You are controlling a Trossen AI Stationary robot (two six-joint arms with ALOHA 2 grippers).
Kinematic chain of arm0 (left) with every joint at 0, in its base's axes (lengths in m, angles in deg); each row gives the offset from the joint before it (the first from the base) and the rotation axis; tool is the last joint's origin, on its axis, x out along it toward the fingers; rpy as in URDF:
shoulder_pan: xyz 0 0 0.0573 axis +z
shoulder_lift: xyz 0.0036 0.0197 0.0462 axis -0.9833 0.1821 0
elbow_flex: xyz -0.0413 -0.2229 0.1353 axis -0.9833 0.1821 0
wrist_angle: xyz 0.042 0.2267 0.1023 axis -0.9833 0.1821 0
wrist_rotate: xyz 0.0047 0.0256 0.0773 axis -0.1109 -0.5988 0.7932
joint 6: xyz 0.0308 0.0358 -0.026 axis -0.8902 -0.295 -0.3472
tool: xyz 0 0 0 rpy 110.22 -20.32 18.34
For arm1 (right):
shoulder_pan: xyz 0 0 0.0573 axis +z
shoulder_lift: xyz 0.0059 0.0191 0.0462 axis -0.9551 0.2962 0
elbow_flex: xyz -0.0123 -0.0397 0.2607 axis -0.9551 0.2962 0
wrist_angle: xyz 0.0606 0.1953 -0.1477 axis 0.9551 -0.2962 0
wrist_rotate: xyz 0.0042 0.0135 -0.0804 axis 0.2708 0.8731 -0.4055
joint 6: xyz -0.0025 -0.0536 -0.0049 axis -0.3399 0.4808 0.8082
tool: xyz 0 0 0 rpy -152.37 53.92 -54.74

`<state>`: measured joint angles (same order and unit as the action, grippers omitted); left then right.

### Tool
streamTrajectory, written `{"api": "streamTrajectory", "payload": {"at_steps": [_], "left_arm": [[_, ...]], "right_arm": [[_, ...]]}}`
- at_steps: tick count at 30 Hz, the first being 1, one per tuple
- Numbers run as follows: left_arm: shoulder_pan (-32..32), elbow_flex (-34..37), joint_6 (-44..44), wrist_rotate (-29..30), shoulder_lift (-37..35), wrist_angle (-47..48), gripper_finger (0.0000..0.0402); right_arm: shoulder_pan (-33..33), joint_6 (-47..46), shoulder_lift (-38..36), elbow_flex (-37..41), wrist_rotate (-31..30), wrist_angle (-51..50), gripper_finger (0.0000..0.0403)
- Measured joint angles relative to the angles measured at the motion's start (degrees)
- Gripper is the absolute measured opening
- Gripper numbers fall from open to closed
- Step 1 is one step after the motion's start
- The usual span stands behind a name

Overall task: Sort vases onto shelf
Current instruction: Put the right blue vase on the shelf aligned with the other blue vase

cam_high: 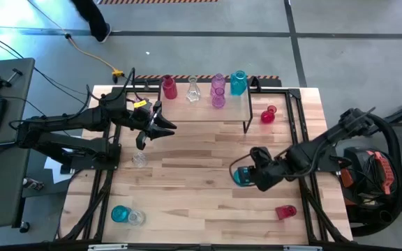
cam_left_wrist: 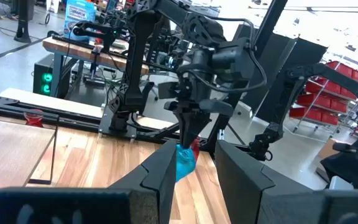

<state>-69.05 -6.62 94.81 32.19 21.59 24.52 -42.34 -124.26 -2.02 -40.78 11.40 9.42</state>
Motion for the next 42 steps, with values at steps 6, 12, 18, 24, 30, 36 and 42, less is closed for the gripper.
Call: {"api": "streamTrajectory", "payload": {"at_steps": [6, 12, 18, 24, 30, 36, 42], "left_arm": [[0.0, 0.0, 0.0, 0.0, 0.0, 0.0, 0.0104], [0.0, 0.0, 0.0, 0.0, 0.0, 0.0, 0.0104], [0.0, 0.0, 0.0, 0.0, 0.0, 0.0, 0.0104], [0.0, 0.0, 0.0, 0.0, 0.0, 0.0, 0.0104], [0.0, 0.0, 0.0, 0.0, 0.0, 0.0, 0.0104], [0.0, 0.0, 0.0, 0.0, 0.0, 0.0, 0.0104], [0.0, 0.0, -0.1, 0.0, 0.0, -0.1, 0.0104]], "right_arm": [[-2.4, 2.1, -0.7, 0.0, 0.7, 0.0, 0.0], [-4.9, 4.0, -1.2, 0.0, 1.8, -0.1, 0.0], [-7.8, 6.6, -2.9, 0.0, 2.6, 0.0, 0.0], [-11.7, 10.5, -5.7, 0.0, 3.4, -0.1, 0.0], [-17.6, 15.2, -8.8, 0.0, 5.1, -0.1, 0.0], [-25.2, 21.1, -10.4, 0.0, 9.3, -0.1, 0.0], [-32.8, 27.4, -11.2, 0.0, 13.4, 2.3, 0.0]]}}
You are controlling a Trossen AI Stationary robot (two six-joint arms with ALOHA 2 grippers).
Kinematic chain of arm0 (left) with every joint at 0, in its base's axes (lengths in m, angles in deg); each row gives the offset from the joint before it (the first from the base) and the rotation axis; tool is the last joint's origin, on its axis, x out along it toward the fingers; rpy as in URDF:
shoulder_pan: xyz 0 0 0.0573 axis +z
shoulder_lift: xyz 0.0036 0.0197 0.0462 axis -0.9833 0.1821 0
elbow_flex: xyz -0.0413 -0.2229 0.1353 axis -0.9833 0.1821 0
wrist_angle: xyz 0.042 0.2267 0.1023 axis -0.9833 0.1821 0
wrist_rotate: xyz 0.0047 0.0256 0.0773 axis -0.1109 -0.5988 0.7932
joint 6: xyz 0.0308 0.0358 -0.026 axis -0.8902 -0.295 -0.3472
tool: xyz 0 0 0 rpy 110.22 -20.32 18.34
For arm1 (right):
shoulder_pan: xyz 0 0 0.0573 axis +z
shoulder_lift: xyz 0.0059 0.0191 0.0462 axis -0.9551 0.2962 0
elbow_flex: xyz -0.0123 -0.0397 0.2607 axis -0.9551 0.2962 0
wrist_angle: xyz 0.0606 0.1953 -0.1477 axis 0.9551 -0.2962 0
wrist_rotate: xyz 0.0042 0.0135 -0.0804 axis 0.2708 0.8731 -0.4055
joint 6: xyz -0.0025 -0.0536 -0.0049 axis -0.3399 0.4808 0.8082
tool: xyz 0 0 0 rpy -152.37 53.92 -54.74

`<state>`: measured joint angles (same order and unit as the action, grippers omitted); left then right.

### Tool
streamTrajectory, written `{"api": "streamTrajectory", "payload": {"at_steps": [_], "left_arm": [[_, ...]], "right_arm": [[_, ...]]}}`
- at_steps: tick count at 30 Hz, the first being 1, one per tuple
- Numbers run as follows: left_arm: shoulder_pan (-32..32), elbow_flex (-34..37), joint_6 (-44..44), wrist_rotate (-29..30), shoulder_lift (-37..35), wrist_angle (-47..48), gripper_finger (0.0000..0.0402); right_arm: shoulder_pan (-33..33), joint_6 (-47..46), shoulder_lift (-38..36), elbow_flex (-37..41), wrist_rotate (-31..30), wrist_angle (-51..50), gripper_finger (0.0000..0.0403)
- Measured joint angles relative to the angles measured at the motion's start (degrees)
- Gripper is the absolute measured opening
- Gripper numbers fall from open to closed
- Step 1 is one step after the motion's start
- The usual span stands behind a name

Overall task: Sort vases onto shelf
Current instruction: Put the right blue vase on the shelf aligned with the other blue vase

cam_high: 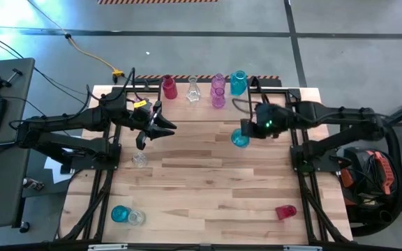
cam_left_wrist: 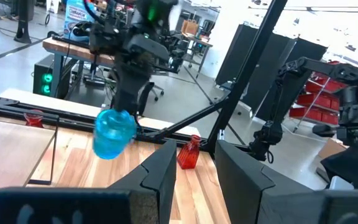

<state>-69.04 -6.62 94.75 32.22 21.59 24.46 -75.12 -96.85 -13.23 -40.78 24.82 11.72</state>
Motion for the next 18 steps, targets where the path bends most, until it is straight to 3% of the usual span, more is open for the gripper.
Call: {"api": "streamTrajectory", "payload": {"at_steps": [18], "left_arm": [[0.0, 0.0, -0.1, 0.0, 0.0, 0.0, 0.0104]], "right_arm": [[-21.1, 17.8, 0.0, 0.0, 9.2, 7.9, 0.0]]}}
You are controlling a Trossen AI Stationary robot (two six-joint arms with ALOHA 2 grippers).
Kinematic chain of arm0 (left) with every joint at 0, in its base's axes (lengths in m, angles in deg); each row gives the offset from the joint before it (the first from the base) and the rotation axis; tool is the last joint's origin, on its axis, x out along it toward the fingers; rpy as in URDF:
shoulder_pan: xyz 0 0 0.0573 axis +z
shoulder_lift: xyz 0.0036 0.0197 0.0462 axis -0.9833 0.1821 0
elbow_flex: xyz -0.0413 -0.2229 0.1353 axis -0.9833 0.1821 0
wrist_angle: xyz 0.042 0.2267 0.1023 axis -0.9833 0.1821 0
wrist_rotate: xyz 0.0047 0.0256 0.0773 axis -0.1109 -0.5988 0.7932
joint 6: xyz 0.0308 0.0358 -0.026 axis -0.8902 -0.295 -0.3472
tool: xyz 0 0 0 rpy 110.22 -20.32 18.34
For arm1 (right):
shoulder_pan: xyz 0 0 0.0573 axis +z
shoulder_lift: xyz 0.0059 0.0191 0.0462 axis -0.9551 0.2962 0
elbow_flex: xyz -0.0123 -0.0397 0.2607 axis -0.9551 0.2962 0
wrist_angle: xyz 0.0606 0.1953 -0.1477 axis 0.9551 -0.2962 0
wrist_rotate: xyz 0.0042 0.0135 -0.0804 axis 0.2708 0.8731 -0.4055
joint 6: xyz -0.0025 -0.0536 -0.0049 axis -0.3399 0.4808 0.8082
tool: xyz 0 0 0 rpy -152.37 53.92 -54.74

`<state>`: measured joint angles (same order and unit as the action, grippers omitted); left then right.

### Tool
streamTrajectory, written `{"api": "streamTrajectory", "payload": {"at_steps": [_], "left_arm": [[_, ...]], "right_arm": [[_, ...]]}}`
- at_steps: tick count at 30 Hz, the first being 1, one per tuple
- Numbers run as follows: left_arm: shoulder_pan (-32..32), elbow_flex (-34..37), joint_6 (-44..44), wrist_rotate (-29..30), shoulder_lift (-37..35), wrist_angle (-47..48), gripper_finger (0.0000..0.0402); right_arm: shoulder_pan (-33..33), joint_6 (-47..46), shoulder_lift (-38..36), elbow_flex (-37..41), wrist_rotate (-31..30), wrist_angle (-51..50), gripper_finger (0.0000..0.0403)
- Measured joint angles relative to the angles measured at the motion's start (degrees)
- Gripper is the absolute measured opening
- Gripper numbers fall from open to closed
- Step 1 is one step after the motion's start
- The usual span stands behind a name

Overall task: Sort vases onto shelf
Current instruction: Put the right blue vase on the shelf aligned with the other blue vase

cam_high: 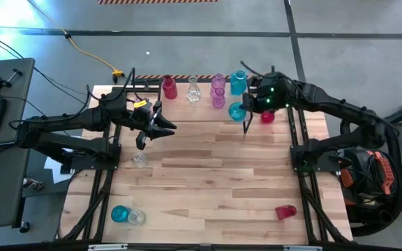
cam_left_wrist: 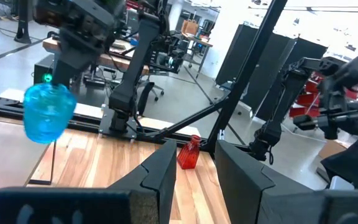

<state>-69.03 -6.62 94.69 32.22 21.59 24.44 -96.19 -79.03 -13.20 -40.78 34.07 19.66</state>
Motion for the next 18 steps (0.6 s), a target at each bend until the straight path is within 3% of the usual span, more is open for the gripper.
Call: {"api": "streamTrajectory", "payload": {"at_steps": [8, 18], "left_arm": [[0.0, 0.0, 0.0, 0.2, 0.0, 0.0, 0.0104], [0.8, 0.0, 0.1, 1.3, 0.0, 0.0, 0.0104]], "right_arm": [[-6.6, 5.7, 0.0, 0.0, 2.5, 0.0, 0.0], [-9.3, 9.2, 1.4, 0.0, 4.3, 2.6, 0.0]]}}
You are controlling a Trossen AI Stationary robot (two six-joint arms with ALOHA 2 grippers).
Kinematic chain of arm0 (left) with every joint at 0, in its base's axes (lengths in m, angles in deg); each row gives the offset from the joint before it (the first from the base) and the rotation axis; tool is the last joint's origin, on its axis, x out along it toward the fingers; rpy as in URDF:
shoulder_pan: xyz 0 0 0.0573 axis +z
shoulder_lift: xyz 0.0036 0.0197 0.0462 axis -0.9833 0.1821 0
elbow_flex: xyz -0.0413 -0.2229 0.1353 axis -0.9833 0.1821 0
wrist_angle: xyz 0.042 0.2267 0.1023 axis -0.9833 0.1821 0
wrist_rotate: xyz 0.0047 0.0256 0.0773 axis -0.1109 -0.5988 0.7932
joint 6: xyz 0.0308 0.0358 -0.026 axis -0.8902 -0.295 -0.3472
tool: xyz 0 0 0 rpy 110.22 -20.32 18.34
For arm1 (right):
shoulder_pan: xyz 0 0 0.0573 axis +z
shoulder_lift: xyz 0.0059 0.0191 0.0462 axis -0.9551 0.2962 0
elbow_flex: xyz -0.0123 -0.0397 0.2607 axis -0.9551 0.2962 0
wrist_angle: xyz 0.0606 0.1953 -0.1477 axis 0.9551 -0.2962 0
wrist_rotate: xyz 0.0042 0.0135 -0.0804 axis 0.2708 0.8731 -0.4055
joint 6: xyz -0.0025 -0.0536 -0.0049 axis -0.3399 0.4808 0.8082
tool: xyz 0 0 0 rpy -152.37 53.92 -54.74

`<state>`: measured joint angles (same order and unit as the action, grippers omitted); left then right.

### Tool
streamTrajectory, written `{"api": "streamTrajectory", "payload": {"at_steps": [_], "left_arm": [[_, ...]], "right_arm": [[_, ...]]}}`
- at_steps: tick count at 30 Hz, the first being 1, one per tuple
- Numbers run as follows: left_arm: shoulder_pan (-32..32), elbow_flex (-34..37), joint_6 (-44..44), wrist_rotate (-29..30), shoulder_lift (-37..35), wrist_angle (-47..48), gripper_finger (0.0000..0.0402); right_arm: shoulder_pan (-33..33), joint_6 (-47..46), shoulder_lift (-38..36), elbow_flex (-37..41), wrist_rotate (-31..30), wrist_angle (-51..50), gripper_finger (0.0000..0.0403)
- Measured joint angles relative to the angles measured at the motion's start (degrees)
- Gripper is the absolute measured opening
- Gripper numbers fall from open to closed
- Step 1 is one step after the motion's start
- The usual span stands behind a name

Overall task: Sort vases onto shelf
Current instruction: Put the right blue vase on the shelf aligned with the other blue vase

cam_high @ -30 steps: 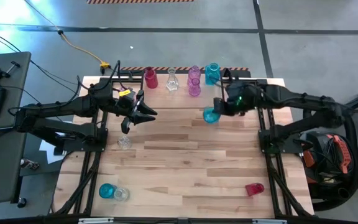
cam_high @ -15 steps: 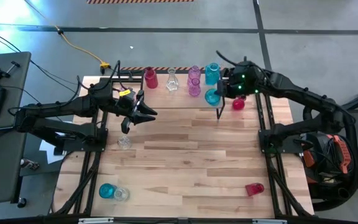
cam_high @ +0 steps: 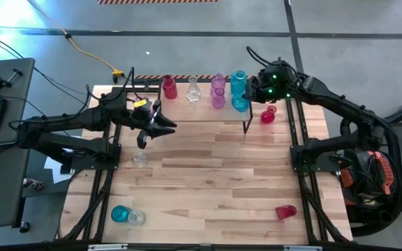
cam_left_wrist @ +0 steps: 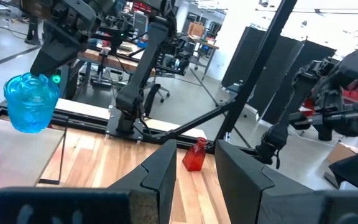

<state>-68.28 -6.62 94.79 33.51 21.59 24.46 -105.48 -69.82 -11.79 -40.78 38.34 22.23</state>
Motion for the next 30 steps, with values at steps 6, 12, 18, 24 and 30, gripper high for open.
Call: {"api": "streamTrajectory", "payload": {"at_steps": [6, 12, 18, 24, 30], "left_arm": [[1.3, 0.0, 0.0, 0.0, 0.0, 0.0, 0.0104], [2.0, 0.0, 0.0, 0.0, 0.0, 0.0, 0.0104], [2.0, 0.0, 0.1, 0.0, 0.0, 0.0, 0.0104], [2.0, 0.0, 0.1, 0.0, 0.0, 0.0, 0.0104], [2.0, 0.0, 0.1, 0.0, 0.0, 0.0, 0.0104]], "right_arm": [[0.0, 2.2, 2.5, 0.0, 0.1, 1.6, 0.0], [-0.5, 4.0, 4.3, 0.0, 1.9, 3.8, 0.0], [-1.8, 5.5, 4.8, 0.0, 2.1, 3.8, 0.0], [-2.6, 6.5, 4.8, 0.0, 2.8, 3.0, 0.0], [-2.6, 7.5, 4.8, 0.0, 1.0, 0.8, 0.0]]}}
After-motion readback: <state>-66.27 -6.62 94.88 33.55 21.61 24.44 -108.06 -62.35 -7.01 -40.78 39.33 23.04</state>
